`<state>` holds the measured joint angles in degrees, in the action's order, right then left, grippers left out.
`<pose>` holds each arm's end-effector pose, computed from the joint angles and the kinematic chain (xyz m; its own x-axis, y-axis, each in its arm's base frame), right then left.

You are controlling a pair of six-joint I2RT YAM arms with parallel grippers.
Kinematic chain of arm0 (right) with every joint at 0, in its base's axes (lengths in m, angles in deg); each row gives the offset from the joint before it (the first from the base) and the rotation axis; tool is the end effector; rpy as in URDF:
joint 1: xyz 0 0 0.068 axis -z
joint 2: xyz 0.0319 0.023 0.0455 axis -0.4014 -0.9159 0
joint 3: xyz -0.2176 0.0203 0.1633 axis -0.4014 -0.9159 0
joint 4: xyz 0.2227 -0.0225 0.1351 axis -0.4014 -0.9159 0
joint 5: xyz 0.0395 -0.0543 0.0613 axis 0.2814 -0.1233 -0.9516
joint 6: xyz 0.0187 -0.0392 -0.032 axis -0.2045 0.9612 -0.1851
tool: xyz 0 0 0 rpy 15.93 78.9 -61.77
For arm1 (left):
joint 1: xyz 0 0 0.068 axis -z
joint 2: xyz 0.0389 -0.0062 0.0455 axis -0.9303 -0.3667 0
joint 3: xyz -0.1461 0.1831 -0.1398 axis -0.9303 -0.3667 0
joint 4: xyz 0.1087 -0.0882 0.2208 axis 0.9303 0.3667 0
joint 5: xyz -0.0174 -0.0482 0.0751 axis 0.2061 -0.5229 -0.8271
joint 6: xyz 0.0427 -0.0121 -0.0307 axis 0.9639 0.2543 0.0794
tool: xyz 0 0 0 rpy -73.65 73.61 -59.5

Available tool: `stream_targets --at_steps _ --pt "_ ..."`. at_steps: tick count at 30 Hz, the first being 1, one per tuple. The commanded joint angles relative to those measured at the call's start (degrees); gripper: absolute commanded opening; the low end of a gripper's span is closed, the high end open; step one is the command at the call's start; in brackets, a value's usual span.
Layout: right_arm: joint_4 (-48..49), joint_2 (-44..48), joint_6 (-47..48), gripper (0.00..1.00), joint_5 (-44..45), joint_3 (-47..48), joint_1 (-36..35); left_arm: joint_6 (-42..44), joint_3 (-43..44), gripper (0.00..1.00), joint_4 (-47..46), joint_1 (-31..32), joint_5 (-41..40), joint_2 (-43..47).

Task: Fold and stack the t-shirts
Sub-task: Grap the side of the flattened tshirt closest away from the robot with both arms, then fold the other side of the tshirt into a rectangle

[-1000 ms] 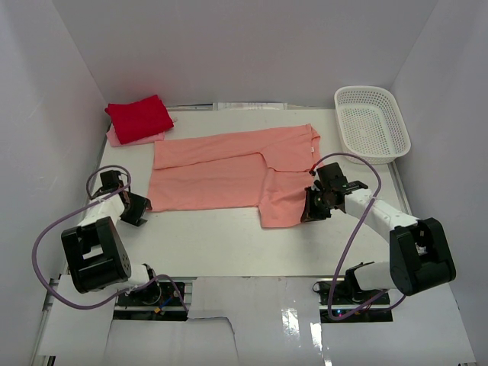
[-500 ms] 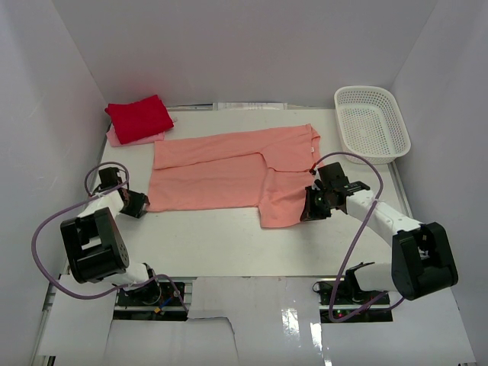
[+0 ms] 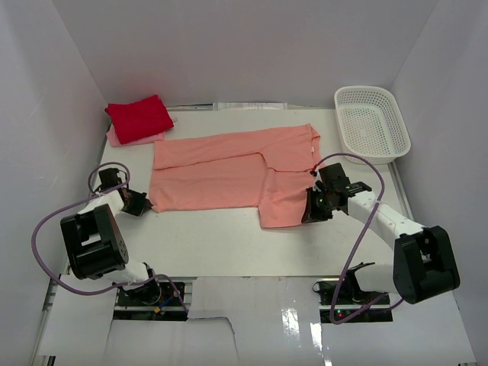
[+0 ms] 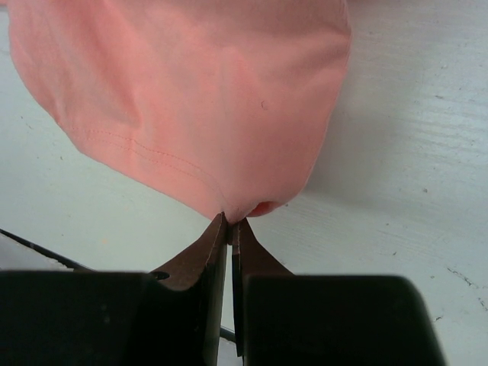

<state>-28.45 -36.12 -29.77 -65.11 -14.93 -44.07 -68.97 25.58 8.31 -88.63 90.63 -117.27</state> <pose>0.2217 0.0905 0.1913 -0.9195 -0.0128 -0.3929 -0.1521 0.9331 0.3257 0.2462 0.0846 0.1485 -0.3228 -0.9343 -0.1515 -0.8417 0.3566 -0.4054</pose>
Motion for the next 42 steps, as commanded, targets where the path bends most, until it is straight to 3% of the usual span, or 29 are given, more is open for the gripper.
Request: stream_targets --at_steps 1,10,16,24,33,42 --pt "-3.17 3.56 0.64 0.08 -0.43 1.88 -0.34 3.69 0.29 0.0 6.5 -0.07 1.18 3.02" --pt "-9.4 13.65 -3.22 0.08 -0.78 -4.44 -0.34 5.8 -2.6 0.0 12.31 -2.09 5.22 14.01" --pt "-15.37 22.89 -7.18 0.08 -0.52 -7.52 -0.34 8.26 -4.27 0.0 13.2 -5.34 8.91 14.81" --pt "-18.82 26.77 -8.15 0.08 -0.78 -7.44 -0.43 9.58 -3.84 0.0 13.11 -5.79 10.15 14.37" --pt "-19.61 19.23 -5.34 0.08 1.5 6.79 -0.34 10.38 3.01 0.0 15.48 -8.86 12.16 10.33" --pt "-17.77 2.54 1.43 0.08 3.17 21.46 0.19 7.39 8.11 0.0 13.91 -10.18 16.74 6.02"
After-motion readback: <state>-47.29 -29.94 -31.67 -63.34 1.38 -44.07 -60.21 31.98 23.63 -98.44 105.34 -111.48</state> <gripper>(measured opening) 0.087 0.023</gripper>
